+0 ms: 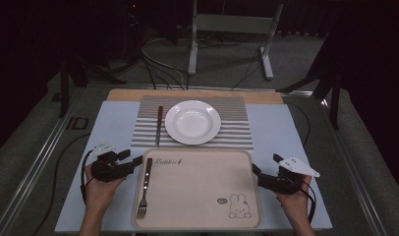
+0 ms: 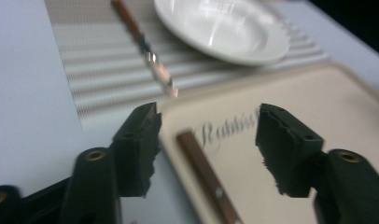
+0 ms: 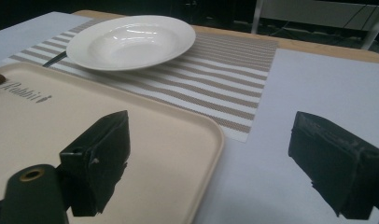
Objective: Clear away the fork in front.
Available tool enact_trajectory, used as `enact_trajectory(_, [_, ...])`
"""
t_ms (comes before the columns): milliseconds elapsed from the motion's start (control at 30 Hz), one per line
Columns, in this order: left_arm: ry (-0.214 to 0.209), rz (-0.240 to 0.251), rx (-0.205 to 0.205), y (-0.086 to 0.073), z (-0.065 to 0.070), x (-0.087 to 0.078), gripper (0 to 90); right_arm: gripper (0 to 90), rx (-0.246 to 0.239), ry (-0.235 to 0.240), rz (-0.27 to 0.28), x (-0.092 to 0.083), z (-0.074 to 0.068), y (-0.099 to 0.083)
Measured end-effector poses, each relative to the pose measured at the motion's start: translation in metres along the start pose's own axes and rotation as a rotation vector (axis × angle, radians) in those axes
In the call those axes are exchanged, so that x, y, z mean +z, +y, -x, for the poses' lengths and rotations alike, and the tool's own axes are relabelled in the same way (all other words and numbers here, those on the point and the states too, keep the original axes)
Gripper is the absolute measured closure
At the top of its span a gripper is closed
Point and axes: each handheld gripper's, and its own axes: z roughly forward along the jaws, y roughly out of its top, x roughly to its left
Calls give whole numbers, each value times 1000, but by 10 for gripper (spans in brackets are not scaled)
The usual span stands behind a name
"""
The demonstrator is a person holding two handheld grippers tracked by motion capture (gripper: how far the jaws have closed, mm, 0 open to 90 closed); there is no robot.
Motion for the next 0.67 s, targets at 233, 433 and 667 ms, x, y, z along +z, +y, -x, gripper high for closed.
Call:
enact_trajectory(233, [103, 116, 55, 8, 9, -14, 145, 128, 3, -4, 9, 0, 2, -1])
enact_trajectory(433, [166, 196, 60, 12, 9, -28, 44, 126, 6, -8, 15, -5, 4, -4])
enact_trajectory(667, [184, 245, 65, 11, 3, -38, 1, 125, 21, -21, 24, -13, 7, -10])
